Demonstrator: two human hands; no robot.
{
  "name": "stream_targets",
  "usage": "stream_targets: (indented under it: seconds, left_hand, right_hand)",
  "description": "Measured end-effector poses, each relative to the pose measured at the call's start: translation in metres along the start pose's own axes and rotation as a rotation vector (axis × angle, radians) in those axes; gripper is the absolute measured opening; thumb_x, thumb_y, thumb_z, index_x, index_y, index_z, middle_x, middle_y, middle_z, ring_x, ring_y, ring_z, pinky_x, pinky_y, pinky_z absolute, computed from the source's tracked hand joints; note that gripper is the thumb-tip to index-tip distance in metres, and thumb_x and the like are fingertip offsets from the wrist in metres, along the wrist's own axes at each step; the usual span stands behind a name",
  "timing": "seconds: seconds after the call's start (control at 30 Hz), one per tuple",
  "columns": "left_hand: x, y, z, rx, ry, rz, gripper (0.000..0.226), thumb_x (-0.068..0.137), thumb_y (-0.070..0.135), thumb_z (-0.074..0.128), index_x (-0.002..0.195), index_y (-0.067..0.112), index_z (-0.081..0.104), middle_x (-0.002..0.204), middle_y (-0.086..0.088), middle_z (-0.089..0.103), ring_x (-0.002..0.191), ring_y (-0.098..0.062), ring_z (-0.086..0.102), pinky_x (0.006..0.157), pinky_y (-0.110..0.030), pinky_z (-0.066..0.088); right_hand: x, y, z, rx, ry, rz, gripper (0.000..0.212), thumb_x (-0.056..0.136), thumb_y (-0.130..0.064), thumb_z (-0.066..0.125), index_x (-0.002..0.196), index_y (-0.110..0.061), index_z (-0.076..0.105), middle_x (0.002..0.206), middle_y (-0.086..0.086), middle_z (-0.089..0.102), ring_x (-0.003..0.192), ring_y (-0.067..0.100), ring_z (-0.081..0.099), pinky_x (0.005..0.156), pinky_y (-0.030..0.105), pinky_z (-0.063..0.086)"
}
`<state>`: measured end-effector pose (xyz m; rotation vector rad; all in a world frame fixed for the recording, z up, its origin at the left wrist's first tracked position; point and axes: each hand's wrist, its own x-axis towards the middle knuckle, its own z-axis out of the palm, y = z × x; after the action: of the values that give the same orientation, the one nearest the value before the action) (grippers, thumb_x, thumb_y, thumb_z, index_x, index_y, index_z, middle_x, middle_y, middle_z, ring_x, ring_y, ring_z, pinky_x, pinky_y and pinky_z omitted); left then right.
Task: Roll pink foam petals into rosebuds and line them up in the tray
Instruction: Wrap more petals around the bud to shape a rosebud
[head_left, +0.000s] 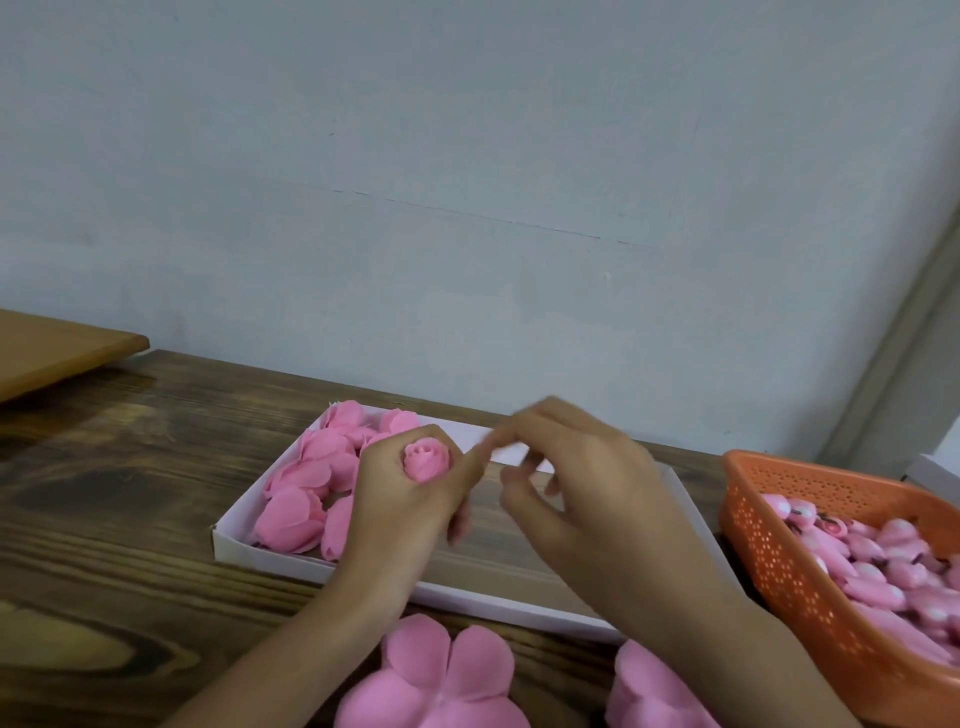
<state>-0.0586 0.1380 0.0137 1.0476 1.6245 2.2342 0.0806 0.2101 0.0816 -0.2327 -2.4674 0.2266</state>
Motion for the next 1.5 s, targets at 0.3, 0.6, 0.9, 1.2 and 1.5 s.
stream_targets:
  seconds: [0.3,0.6,0.9,1.2,1.5]
  left_hand:
    - [0.003,-0.016,0.002,0.227,-0.059,0.14,0.031,0.072,0.048,0.066,0.069,0.017,0.062,0.063,-0.01,0.059,0.056,-0.025,0.053,0.052,-0.044,0.047]
    - [0.002,-0.009,0.005,0.083,-0.091,0.036,0.023,0.075,0.009,0.07,0.078,-0.011,0.059,0.064,-0.021,0.054,0.062,-0.019,0.049,0.054,-0.034,0.041]
    - [0.004,0.004,-0.002,-0.301,0.069,-0.231,0.023,0.081,0.021,0.075,0.062,0.022,0.063,0.064,-0.001,0.061,0.063,-0.012,0.061,0.064,-0.033,0.048]
    - [-0.004,0.009,0.006,-0.491,-0.139,-0.455,0.049,0.07,0.037,0.084,0.103,0.003,0.074,0.092,-0.01,0.073,0.077,-0.015,0.072,0.061,-0.024,0.058]
    - [-0.007,0.017,-0.002,-0.544,-0.281,-0.458,0.043,0.075,0.043,0.08,0.103,0.011,0.076,0.124,-0.02,0.072,0.106,-0.024,0.074,0.073,-0.034,0.039]
  right_hand:
    - [0.001,0.004,0.009,-0.05,-0.096,-0.162,0.041,0.09,-0.006,0.059,0.123,-0.027,0.07,0.125,-0.015,0.065,0.112,0.012,0.063,0.084,0.037,0.055]
    - [-0.003,0.001,0.017,-0.17,-0.077,-0.186,0.042,0.088,-0.012,0.059,0.12,-0.034,0.073,0.128,-0.013,0.063,0.097,0.013,0.063,0.073,0.033,0.054]
    - [-0.011,-0.012,0.053,0.734,0.109,0.378,0.015,0.096,-0.023,0.07,0.105,-0.03,0.062,0.104,-0.016,0.07,0.093,0.007,0.071,0.077,0.031,0.06]
    - [-0.015,-0.009,0.075,0.75,0.16,0.405,0.037,0.082,-0.002,0.081,0.113,-0.022,0.071,0.102,-0.012,0.077,0.095,0.01,0.074,0.077,0.023,0.058]
    - [-0.007,-0.014,0.053,1.237,-0.06,0.557,0.021,0.099,-0.014,0.062,0.1,0.004,0.073,0.083,0.01,0.068,0.081,0.017,0.064,0.08,0.029,0.056]
